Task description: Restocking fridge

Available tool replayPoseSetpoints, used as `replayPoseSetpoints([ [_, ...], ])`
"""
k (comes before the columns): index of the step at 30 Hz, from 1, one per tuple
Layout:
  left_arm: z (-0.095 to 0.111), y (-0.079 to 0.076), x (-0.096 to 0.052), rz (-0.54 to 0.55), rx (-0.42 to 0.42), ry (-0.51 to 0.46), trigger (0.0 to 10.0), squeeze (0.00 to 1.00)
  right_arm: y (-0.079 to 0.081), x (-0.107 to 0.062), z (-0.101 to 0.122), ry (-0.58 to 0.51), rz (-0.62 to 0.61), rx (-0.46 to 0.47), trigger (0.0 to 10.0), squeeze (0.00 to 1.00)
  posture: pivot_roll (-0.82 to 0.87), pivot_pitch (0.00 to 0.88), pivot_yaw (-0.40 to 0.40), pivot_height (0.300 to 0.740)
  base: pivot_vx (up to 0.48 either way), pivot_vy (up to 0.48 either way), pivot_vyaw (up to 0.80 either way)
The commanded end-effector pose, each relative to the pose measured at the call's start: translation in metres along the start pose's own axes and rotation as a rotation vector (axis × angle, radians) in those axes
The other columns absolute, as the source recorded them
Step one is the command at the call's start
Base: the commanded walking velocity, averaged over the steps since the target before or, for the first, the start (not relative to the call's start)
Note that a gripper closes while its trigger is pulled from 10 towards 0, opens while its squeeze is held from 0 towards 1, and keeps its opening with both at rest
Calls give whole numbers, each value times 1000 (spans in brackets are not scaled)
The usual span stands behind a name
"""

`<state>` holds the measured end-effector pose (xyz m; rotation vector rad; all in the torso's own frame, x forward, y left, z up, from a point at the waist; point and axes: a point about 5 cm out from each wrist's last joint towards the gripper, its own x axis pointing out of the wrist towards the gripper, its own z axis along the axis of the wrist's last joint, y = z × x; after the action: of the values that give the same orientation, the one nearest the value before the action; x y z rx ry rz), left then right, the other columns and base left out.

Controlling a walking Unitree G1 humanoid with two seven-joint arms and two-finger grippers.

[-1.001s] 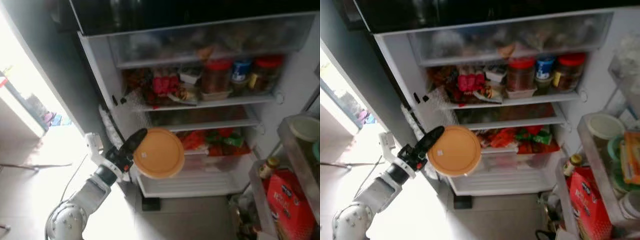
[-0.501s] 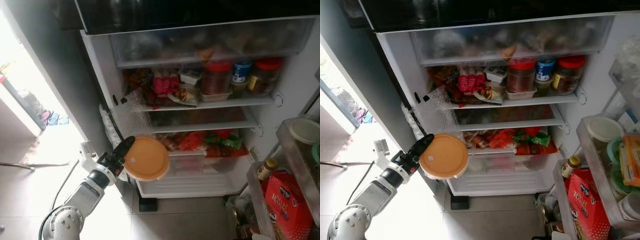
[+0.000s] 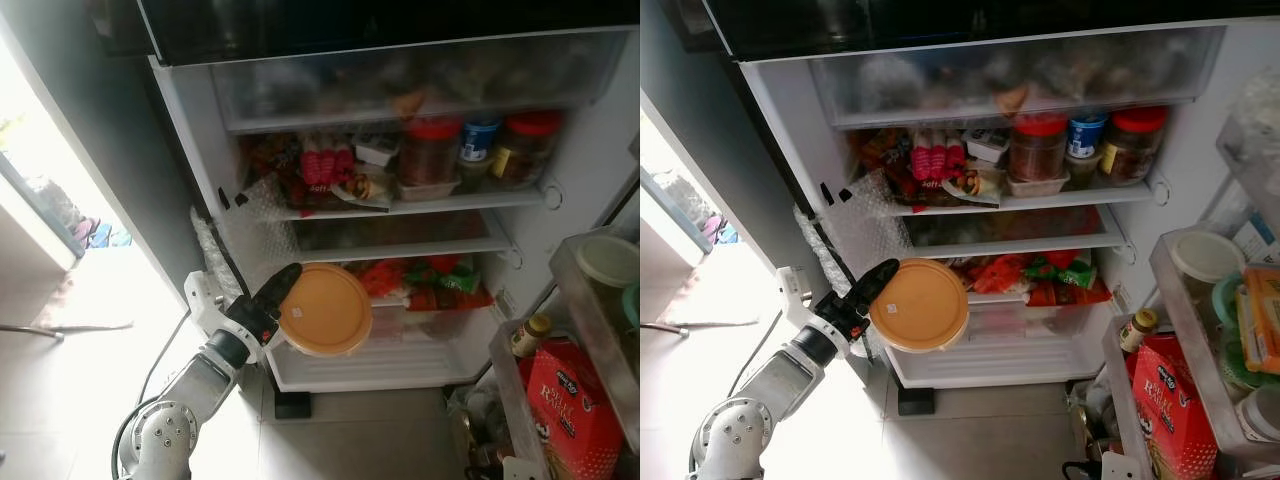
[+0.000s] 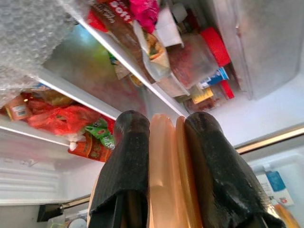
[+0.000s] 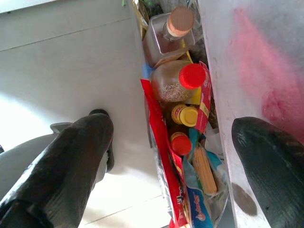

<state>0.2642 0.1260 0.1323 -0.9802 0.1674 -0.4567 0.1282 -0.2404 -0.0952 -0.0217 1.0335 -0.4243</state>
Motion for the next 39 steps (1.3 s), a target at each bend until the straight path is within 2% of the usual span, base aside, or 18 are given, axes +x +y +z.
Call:
replayPoseSetpoints([
  [1, 4, -1, 1, 2, 17, -12, 10000, 0, -3, 0, -4, 16, -16, 12, 10000, 0, 1, 140, 62, 740, 0, -247, 0],
  [11, 5, -1, 2, 4, 17, -18, 10000, 0, -2, 0, -3, 13, -7, 5, 10000, 0, 2, 142, 63, 740, 0, -247, 0],
  [25, 1, -8, 5, -47, 18, 18, 10000, 0, -1, 0, -2, 11, 13, -1, 10000, 0, -5, 135, 64, 740, 0, 0, 0],
  [34, 1, -6, 4, -35, 33, 14, 10000, 0, -1, 0, -2, 13, 19, 3, 10000, 0, -5, 134, 63, 740, 0, 0, 0],
  [39, 1, -7, 5, -41, 29, 13, 10000, 0, -1, 0, -1, 13, 21, 6, 10000, 0, -6, 133, 64, 740, 0, -247, 0],
])
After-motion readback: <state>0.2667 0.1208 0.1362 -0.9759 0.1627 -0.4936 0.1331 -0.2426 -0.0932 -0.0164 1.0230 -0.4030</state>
